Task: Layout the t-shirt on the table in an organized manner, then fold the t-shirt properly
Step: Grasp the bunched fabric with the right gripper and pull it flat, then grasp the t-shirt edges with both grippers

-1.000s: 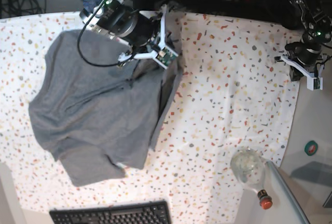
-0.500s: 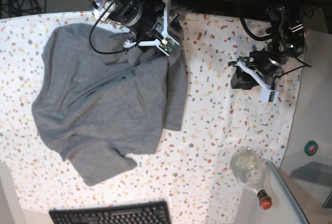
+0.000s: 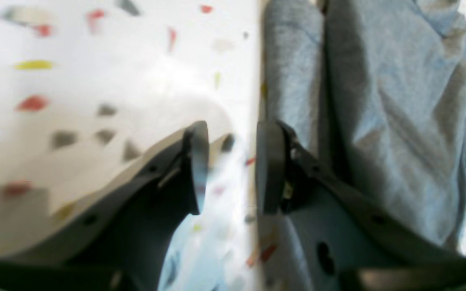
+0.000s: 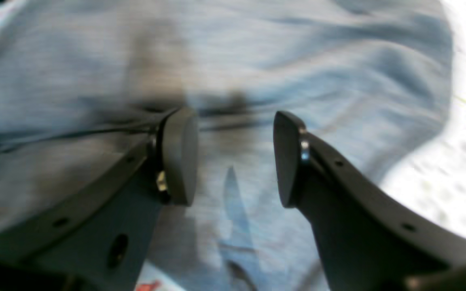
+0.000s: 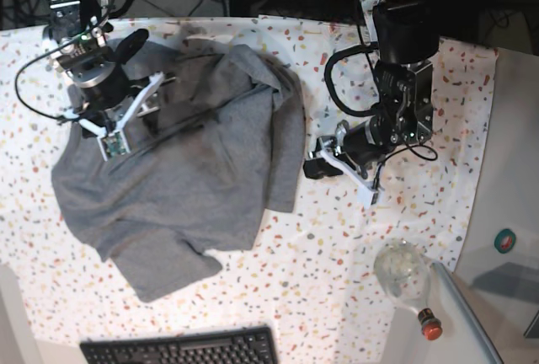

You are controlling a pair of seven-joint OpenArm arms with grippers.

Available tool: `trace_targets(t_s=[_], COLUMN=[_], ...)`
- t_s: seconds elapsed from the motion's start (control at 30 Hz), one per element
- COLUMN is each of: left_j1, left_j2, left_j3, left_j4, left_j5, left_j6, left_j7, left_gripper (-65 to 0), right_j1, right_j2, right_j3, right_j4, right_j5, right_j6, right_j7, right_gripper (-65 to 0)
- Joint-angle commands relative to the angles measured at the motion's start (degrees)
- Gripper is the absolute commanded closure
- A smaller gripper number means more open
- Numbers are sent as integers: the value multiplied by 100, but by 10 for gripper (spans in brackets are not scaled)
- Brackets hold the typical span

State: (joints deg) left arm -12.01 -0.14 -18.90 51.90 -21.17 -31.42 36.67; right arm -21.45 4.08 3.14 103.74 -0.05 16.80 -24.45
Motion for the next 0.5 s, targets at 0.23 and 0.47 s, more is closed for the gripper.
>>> trace_targets(t_s=[0.23, 0.47], left_j1=[-658, -614], left_j2=[54, 19], left_j3=[804, 1041], left_j4=[-640, -992], left_j5=[-77, -103], left_j6=[720, 729], left_j7=[-427, -796], left_gripper=[-186, 0], right_j1=[242, 752], right_j2=[-403, -808], right_j3=[1449, 2908], right_j4=[-146, -1095], right_j5=[63, 63], right_j6=[57, 65], right_j7=[111, 111], right_gripper=[-273, -275])
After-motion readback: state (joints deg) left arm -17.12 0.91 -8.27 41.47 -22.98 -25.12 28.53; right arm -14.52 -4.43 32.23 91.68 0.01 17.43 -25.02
